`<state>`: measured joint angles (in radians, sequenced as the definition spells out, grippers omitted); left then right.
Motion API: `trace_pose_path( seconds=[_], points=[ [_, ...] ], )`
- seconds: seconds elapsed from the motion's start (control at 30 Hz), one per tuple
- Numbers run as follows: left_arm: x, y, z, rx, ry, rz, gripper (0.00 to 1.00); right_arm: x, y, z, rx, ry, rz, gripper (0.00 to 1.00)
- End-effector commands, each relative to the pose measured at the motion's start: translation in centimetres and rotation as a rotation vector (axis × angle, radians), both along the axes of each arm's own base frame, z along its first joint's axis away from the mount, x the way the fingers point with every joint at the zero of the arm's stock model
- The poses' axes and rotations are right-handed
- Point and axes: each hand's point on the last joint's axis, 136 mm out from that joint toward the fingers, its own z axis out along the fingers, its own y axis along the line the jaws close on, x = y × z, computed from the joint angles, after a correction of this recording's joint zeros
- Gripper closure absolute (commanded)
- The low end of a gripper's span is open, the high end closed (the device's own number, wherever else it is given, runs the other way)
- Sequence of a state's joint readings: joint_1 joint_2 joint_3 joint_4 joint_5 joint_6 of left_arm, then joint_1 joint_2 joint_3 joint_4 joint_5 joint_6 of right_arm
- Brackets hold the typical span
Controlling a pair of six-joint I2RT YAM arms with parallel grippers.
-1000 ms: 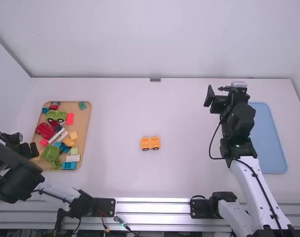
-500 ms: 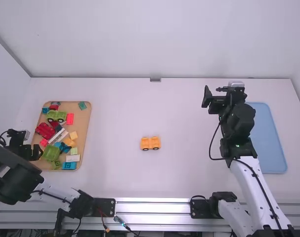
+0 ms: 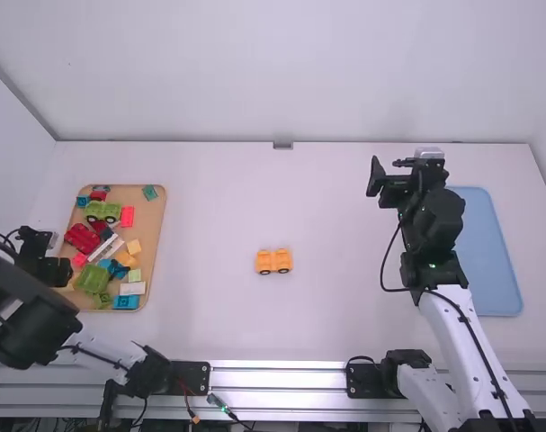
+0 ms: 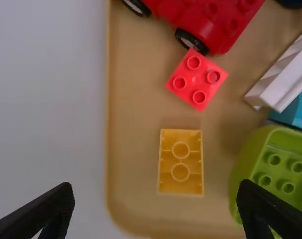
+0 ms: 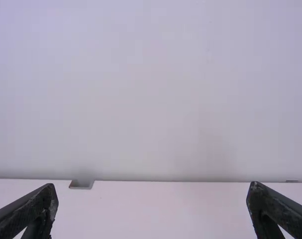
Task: Assemble lego blocks to make yellow taxi
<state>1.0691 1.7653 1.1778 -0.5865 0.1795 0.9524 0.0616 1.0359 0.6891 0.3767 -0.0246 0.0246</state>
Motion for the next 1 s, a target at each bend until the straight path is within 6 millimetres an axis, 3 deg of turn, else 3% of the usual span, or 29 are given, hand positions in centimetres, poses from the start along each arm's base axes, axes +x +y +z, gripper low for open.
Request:
trace_pose_path(
  seconds=[0.0, 0.2, 0.73, 0.97],
  points=[
    [-0.5, -0.1, -0.4, -0.020, -0.002, 0.003, 0.18, 0.2, 0.3, 1.8, 0.007, -0.037, 0.009, 0.01],
    [-0.4, -0.5, -1.0, -0.025, 0.009, -0.020, 0.25, 0.2, 0.3, 1.8, 0.007, -0.036, 0.009, 0.01],
    [0.3, -1.1, -2.2, -0.034, -0.025, -0.021, 0.30, 0.2, 0.3, 1.2, 0.006, -0.012, 0.008, 0.01],
    [0.3, -1.2, -4.5, -0.083, -0.005, 0.002, 0.30, 0.2, 0.3, 1.2, 0.005, -0.012, 0.009, 0.01]
  ],
)
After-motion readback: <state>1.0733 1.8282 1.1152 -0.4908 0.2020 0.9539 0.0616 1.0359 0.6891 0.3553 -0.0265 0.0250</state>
